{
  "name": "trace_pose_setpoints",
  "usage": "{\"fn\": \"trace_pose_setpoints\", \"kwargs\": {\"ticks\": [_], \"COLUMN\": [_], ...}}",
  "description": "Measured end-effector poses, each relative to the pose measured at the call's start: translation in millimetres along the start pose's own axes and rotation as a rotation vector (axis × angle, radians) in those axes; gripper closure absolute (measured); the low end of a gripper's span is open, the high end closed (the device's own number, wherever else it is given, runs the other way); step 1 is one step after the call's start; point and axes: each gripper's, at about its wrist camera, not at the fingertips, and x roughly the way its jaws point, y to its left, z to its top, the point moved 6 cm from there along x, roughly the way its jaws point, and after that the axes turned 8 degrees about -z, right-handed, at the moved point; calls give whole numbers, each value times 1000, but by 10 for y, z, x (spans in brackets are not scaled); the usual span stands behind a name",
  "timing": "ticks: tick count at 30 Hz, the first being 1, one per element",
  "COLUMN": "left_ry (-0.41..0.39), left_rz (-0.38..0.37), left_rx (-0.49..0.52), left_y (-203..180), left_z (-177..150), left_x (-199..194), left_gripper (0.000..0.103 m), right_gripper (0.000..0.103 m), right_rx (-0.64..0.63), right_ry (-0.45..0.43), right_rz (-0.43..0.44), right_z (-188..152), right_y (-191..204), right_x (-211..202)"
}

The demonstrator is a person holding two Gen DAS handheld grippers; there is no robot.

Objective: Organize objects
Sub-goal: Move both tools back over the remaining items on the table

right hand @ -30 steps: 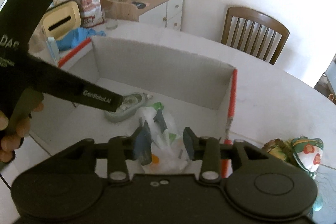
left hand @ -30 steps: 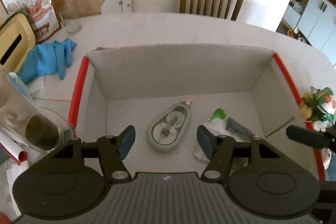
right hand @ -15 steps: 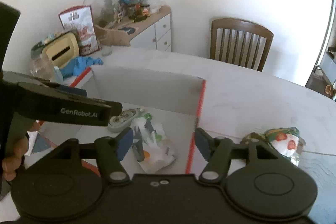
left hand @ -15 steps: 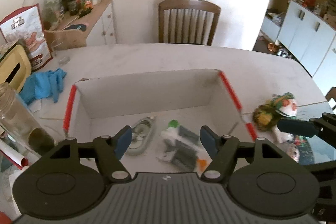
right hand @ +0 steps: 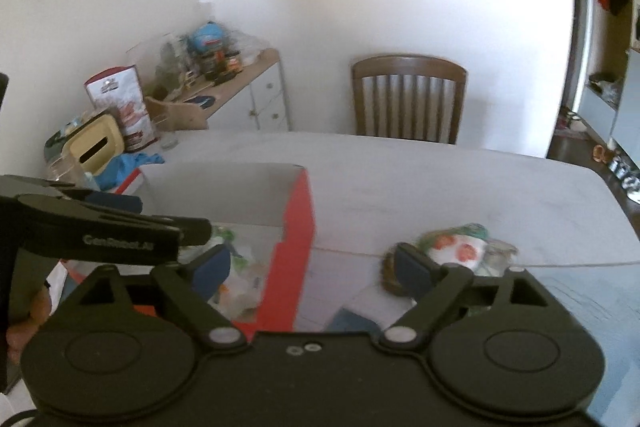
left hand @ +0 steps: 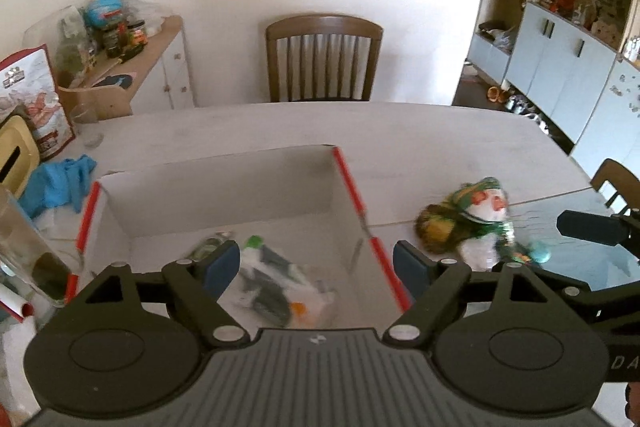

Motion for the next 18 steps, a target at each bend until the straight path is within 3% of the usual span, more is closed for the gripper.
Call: {"fn": "trace_pose_setpoints", "kwargs": {"ticks": [2, 4, 6, 10, 15, 18], "left_ry": [-9, -18, -45, -81, -126, -106], "left_rz": [-10, -17, -12, 2, -68, -100], "left_rx": [6, 7, 17, 41, 40, 31], "left_y": [-107, -216, -320, -541, -806, -963], "left_z": [-6, -23, -32, -69, -138, -203], "left_x": [-2, -6, -23, -17, 14, 88], "left_gripper": [16, 5, 1, 0, 0, 0], "right_gripper": [11, 10, 10, 9, 9, 9], "right_rx": [15, 32, 52, 79, 116, 147], "right_ry": [-8, -9, -4, 2, -9, -3], "right_rz": [-19, -34, -48, -83, -139, -158], "right_z": [-64, -116, -174, -318, -486, -546], "right_y": [-150, -289, -461, -792, -1241, -1466], "right_x": [-60, -107, -151, -258, -411, -442]}}
